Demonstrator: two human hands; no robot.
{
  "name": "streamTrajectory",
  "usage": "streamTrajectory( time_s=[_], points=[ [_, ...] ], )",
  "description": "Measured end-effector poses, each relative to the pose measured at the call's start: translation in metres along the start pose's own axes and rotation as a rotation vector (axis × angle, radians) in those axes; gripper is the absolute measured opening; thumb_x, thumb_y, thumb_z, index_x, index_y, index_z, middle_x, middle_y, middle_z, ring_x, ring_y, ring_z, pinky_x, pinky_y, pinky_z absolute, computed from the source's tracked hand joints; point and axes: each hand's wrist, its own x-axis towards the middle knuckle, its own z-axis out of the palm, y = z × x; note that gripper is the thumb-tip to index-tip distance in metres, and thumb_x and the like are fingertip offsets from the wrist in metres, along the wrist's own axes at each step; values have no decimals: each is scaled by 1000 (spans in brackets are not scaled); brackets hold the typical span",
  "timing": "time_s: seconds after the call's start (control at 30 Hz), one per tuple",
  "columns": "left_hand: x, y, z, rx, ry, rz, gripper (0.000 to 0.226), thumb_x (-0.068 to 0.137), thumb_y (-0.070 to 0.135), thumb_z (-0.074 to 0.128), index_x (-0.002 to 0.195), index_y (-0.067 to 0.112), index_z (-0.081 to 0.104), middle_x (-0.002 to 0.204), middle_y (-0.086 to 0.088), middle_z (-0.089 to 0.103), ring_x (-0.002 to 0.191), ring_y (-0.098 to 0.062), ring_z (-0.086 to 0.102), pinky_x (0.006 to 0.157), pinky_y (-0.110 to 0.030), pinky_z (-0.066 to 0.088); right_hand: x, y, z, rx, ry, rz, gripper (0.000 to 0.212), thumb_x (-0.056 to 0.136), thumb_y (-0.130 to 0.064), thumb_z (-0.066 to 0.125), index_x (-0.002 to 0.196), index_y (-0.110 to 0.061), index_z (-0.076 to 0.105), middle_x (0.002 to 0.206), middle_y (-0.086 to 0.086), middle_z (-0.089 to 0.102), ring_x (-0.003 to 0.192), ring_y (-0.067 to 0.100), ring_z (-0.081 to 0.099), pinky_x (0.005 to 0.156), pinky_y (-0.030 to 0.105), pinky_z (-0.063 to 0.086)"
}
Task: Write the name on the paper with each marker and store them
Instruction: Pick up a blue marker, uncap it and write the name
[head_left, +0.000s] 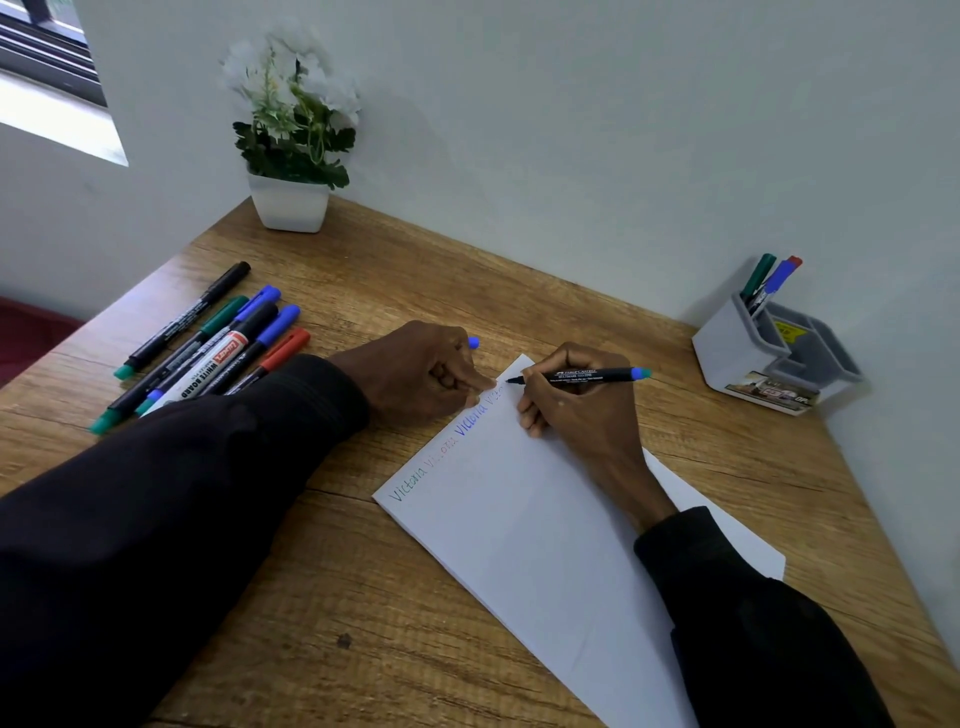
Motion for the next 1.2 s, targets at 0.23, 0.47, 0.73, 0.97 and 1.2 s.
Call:
streamTrajectory(
  time_s=[0.23, 0.47, 0.73, 0.97, 1.2],
  points=[
    [3, -4, 3, -20, 13, -18, 45, 88, 11, 69, 79, 51, 51, 82, 17, 54, 81, 20, 52, 67, 7, 34, 0, -2, 1, 40, 41, 30, 17, 86, 13, 61, 71, 7, 62, 61, 23, 68, 46, 32, 65, 45, 34, 53],
    [2, -2, 2, -22, 8, -30, 32, 88, 10, 69, 83, 41, 61, 79, 17, 53, 78, 22, 51, 65, 9, 32, 0, -1, 1, 23, 8, 16, 20, 89, 10, 62, 72, 2, 66, 62, 20, 69, 47, 31, 65, 45, 32, 51],
    [3, -9, 5, -10, 14, -12, 23, 87, 10, 71, 103, 27, 71, 82, 16, 53, 75, 15, 54, 66, 7, 33, 0, 0, 1, 16, 9, 13, 17, 88, 10, 62, 72, 5, 65, 61, 20, 69, 46, 29, 65, 46, 31, 51],
    [3, -13, 5, 39, -5, 6, 29, 88, 14, 69, 117, 15, 71, 90, 10, 55, 77, 14, 52, 68, 6, 33, 0, -1, 0, 59, 49, 38, 14, 86, 13, 61, 73, 12, 59, 62, 24, 68, 45, 28, 63, 44, 30, 51],
    [2, -5, 3, 7, 30, 8, 28, 86, 10, 71, 104, 31, 69, 85, 2, 62, 76, -1, 57, 68, 4, 36, 5, -2, -6, 255, 49, 133, 11, 93, 9, 61, 84, 3, 64, 68, 23, 69, 51, 28, 62, 50, 31, 51]
  ],
)
